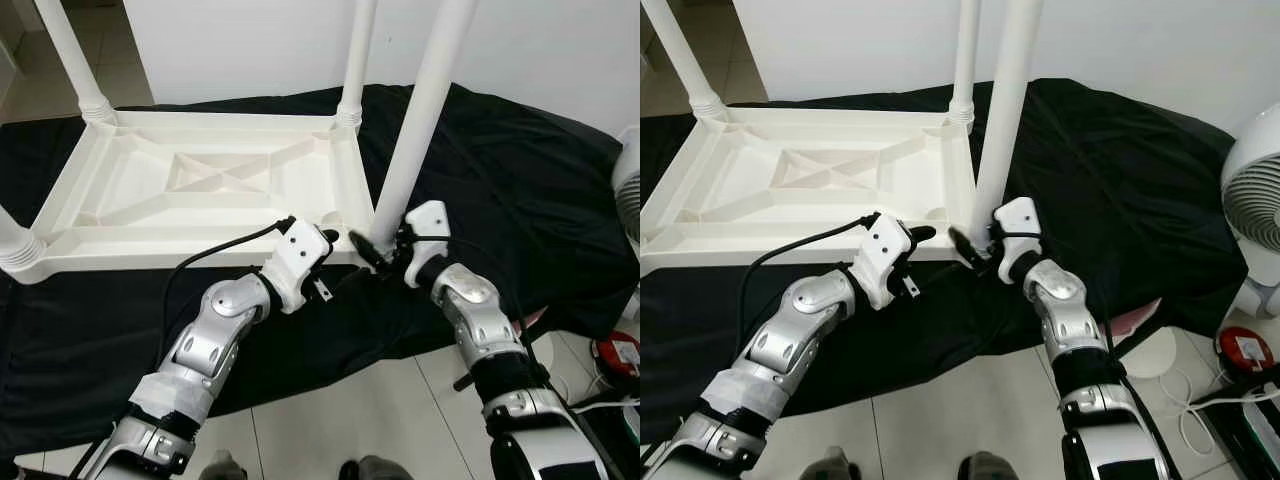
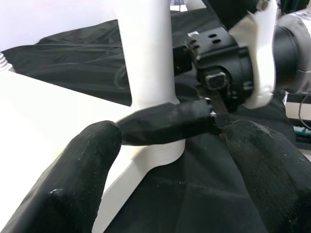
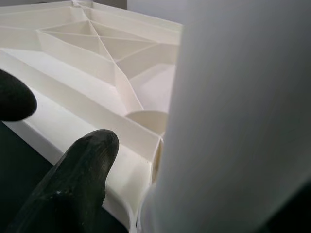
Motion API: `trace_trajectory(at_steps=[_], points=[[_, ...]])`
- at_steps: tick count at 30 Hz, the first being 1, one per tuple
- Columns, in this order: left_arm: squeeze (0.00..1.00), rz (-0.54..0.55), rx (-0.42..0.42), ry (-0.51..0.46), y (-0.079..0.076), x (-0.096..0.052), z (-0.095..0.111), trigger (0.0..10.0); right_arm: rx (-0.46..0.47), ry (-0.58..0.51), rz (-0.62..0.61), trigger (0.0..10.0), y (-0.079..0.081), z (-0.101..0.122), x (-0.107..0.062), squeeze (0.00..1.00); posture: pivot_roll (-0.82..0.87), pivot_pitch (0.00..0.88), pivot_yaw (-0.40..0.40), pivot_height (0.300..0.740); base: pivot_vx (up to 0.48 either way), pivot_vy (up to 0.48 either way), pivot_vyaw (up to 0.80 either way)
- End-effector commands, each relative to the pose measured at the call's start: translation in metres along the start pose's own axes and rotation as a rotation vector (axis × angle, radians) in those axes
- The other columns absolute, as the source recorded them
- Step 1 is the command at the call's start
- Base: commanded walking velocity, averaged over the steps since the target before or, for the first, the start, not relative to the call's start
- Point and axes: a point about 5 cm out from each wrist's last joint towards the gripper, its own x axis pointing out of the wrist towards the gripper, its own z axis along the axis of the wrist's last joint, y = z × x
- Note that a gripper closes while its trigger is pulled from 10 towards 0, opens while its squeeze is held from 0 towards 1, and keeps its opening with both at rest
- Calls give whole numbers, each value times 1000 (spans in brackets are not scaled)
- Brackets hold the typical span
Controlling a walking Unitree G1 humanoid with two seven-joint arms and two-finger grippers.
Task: Building children table
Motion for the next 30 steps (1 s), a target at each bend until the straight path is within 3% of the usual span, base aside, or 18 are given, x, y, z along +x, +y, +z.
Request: trace_trajectory(at_steps=[1, 2, 3, 4, 5, 19, 20, 24, 27, 30], points=[[0, -22, 13, 10, 1, 0, 1, 10000, -30, 26, 43, 10000, 0, -2, 3, 0, 28, 0, -10, 740, 0, 0, 0], [0, -21, 15, 11, 1, 0, 1, 10000, -36, 39, 82, 9961, 3, -2, 6, 0, 28, 0, -10, 740, 0, 0, 0], [0, -18, 17, 12, 1, -1, 1, 10000, -27, 47, 110, 3137, 5, -3, 9, 0, 42, 0, -16, 740, 0, 0, 0], [0, -18, 17, 12, 1, -1, 1, 10000, -27, 47, 110, 3137, 5, -3, 9, 0, 42, 0, -16, 740, 0, 0, 0], [0, -16, 17, 13, 1, -2, 1, 10000, -13, 55, 129, 0, 8, -4, 11, 0, 49, 0, -18, 740, 0, 0, 0], [0, -18, 18, 25, -1, -6, -2, 10000, 25, 70, 200, 0, 16, -19, 2, 0, 43, 0, -8, 740, 0, 0, 0], [0, -25, 18, 24, -2, -5, -2, 10000, 19, 59, 172, 9569, 13, -18, 0, 0, 43, 0, -8, 740, 0, 0, 0], [0, -29, 17, 23, -3, -5, -2, 10000, 23, 60, 130, 10000, 9, -18, -2, 0, 31, 0, -10, 740, 0, 0, 0], [0, -34, 14, 21, -5, -4, -4, 10000, 1, 44, -81, 10000, -2, -10, -1, 0, 18, 0, -9, 740, 0, 0, 0], [0, -34, 11, 22, -6, -4, -5, 10000, 20, 34, -117, 10000, -2, -8, -1, 0, 18, 0, -9, 740, 0, 0, 0]])
